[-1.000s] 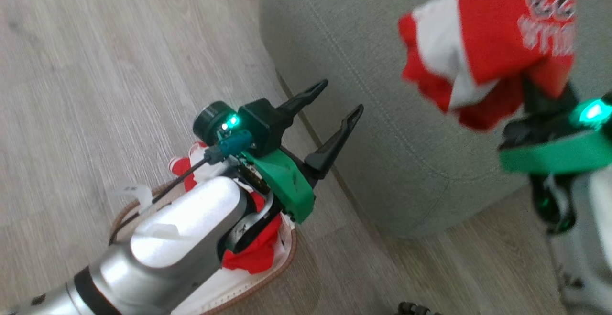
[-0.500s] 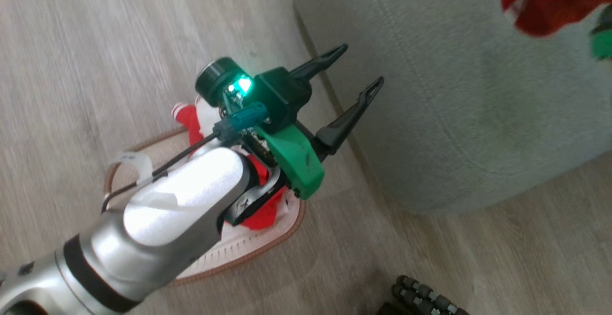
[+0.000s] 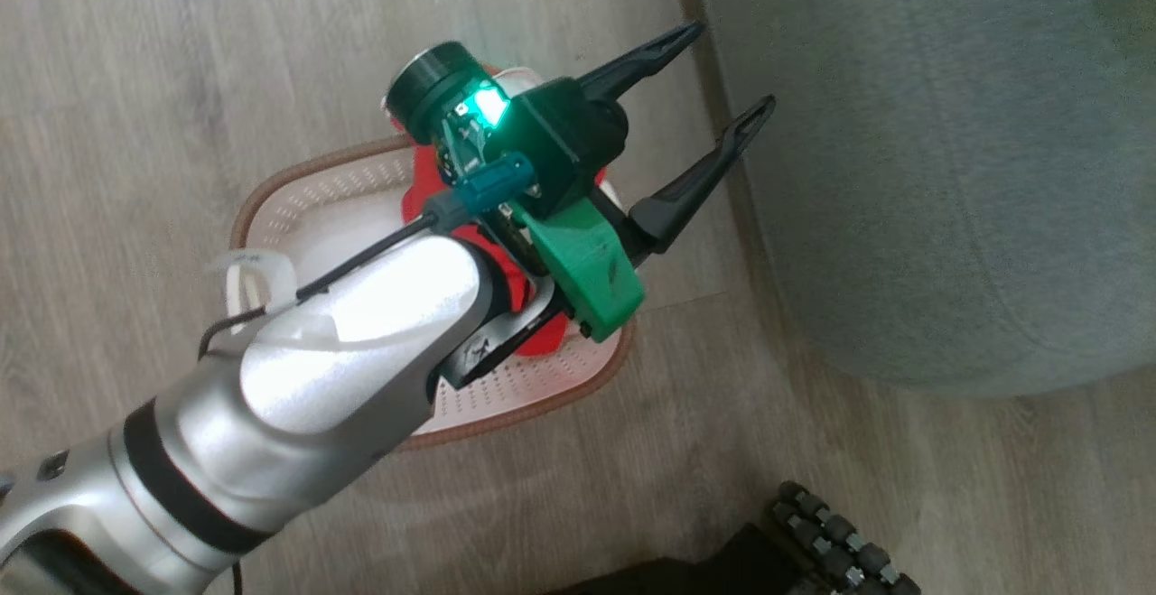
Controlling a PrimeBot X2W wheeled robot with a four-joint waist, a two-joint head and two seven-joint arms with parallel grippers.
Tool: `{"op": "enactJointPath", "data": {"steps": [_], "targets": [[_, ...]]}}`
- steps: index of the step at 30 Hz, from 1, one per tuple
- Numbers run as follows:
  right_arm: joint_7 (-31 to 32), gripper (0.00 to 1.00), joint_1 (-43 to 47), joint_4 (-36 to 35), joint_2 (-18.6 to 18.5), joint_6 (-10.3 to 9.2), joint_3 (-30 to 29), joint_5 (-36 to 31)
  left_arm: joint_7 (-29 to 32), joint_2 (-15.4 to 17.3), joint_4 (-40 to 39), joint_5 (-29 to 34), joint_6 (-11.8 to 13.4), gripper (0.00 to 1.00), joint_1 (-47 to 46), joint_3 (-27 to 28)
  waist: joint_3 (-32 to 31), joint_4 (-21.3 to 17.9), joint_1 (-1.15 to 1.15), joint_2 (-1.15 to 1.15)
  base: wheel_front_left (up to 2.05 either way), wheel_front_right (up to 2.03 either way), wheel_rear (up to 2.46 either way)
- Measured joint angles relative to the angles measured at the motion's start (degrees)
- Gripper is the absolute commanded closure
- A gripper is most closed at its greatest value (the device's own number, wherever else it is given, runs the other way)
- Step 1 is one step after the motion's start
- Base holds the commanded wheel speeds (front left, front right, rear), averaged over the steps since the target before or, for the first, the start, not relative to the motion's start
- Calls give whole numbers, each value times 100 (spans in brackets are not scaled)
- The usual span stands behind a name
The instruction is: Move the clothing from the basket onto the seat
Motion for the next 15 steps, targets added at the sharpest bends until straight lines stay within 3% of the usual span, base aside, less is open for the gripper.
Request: {"op": "enactJointPath", "data": {"steps": [6, 15], "targets": [[115, 100, -515, 735, -182, 0, 64, -119, -24, -10, 29, 3, -4, 0, -105, 5, 241, 265, 0, 0, 0, 0, 0], [786, 100, -600, 1604, -199, 0, 545, -234, -151, -10, 149, -18, -4, 0, -102, 12, 201, 394, -1, 0, 0, 0, 0]]}}
